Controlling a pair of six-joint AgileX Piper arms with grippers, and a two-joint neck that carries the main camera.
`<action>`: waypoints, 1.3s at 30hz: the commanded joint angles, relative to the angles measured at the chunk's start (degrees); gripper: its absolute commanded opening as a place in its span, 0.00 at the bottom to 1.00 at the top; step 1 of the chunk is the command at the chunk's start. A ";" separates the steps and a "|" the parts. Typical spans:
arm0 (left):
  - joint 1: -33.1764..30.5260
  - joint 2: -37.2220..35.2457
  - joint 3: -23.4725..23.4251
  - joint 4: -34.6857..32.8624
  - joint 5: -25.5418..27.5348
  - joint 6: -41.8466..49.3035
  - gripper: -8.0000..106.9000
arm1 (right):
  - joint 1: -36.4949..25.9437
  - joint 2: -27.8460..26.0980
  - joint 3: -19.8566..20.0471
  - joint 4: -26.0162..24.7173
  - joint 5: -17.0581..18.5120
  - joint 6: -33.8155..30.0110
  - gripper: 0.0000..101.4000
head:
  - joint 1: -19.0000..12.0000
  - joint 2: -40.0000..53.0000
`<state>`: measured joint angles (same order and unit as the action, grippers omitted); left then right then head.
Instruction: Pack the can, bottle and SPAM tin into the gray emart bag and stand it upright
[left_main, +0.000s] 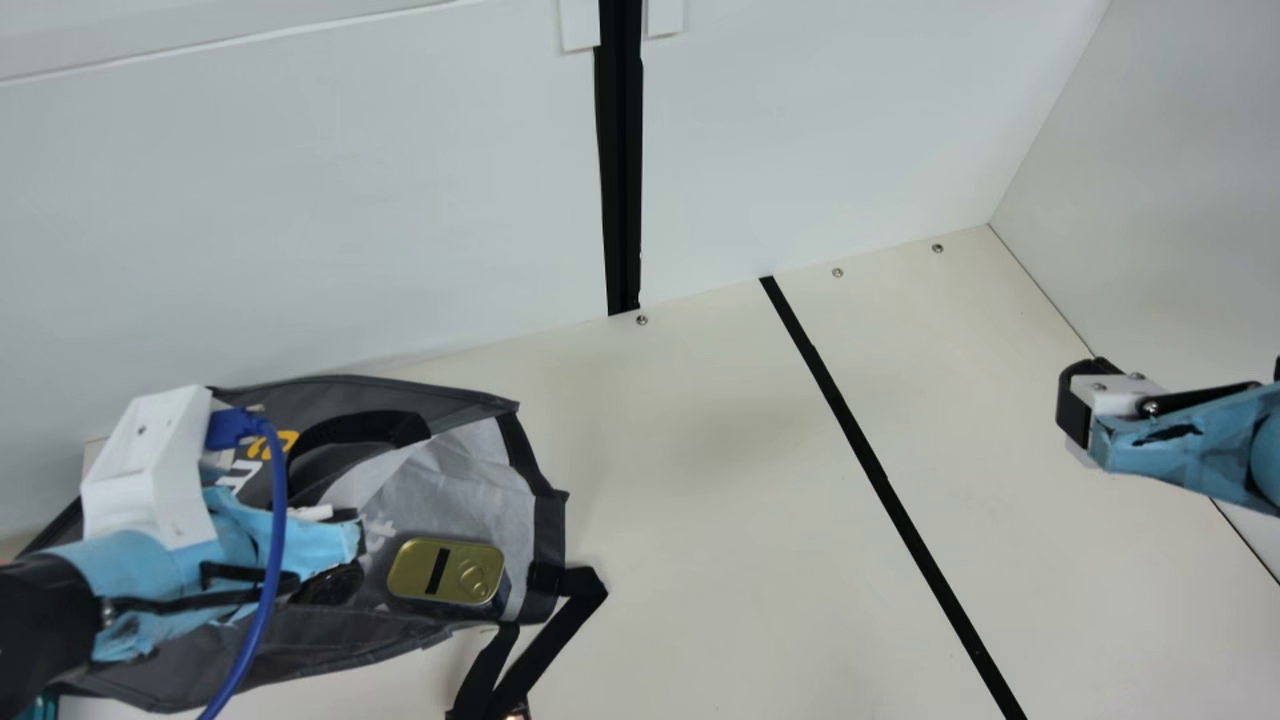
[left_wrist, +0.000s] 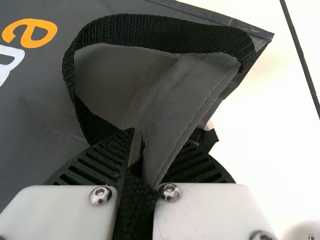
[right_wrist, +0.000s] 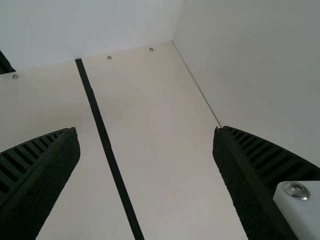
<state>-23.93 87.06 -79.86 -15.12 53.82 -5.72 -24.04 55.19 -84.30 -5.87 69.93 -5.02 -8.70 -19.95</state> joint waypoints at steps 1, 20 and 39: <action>0.00 0.00 0.00 0.00 0.00 0.00 0.00 | 0.27 0.05 -0.05 -0.01 -0.03 0.09 0.94 | -1.30 -0.05; 0.00 0.00 0.00 0.00 0.00 0.00 0.00 | 5.24 5.31 -3.37 1.92 -0.03 -1.04 0.94 | -1.30 -0.05; 0.00 0.00 0.00 0.00 0.00 0.00 0.00 | 5.28 12.10 -5.26 9.02 -0.03 -7.34 0.94 | -1.30 -0.05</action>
<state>-23.93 87.06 -79.86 -15.12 53.82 -5.72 -18.64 67.13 -89.50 2.48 69.90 -11.98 -8.70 -19.95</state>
